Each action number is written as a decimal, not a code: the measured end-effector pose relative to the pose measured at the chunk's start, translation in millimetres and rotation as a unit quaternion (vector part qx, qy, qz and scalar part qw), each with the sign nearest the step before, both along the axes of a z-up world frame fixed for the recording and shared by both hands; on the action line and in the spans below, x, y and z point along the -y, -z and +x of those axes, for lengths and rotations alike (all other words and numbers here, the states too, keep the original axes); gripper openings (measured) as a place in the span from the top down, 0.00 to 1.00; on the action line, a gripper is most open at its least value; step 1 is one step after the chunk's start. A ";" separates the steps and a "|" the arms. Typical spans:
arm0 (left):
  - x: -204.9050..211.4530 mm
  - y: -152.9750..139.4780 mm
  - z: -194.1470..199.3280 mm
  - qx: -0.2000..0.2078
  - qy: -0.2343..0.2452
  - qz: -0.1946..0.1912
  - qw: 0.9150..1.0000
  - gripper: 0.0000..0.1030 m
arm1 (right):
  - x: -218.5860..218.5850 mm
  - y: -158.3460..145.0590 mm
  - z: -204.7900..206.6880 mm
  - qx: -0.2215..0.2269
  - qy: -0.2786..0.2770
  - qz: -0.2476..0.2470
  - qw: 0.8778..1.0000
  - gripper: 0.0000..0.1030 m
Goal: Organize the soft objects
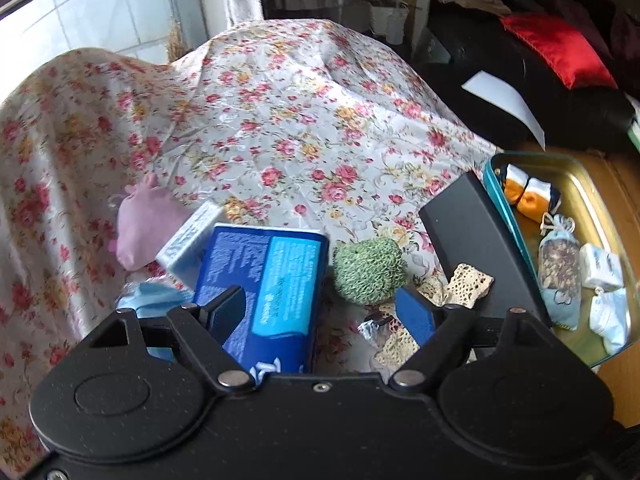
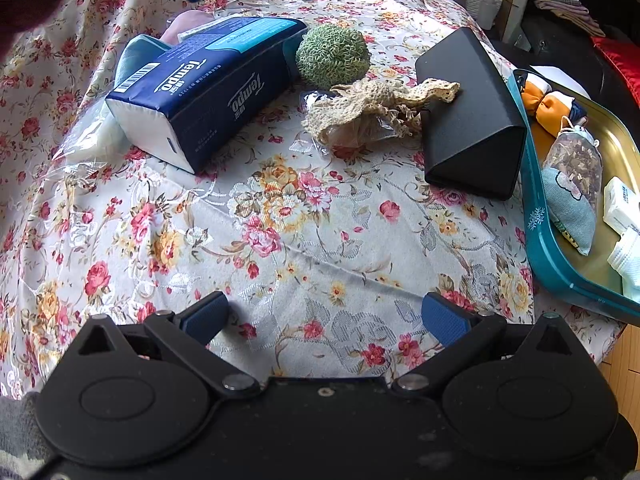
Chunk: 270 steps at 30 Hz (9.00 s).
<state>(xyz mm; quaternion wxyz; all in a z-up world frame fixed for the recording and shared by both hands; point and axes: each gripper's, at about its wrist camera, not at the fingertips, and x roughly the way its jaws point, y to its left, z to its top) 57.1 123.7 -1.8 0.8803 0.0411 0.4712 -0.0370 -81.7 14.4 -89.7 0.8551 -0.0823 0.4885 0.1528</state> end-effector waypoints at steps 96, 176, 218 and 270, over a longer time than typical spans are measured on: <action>59.5 77.5 48.3 -0.110 0.044 0.015 0.993 0.19 | 9.0 -40.7 27.4 0.024 0.024 0.054 0.998 0.10; 158.9 -40.1 20.2 -0.054 0.142 -0.092 0.984 0.46 | 165.3 -100.2 25.1 0.084 0.215 0.043 0.972 0.54; 230.8 -4.7 113.7 -0.087 0.167 -0.082 0.979 0.29 | 187.4 -47.8 71.1 0.166 0.195 0.018 0.967 0.15; -183.2 5.3 23.1 0.008 -0.150 -0.029 0.988 0.17 | 132.7 -65.7 23.1 0.190 0.256 0.021 0.948 0.09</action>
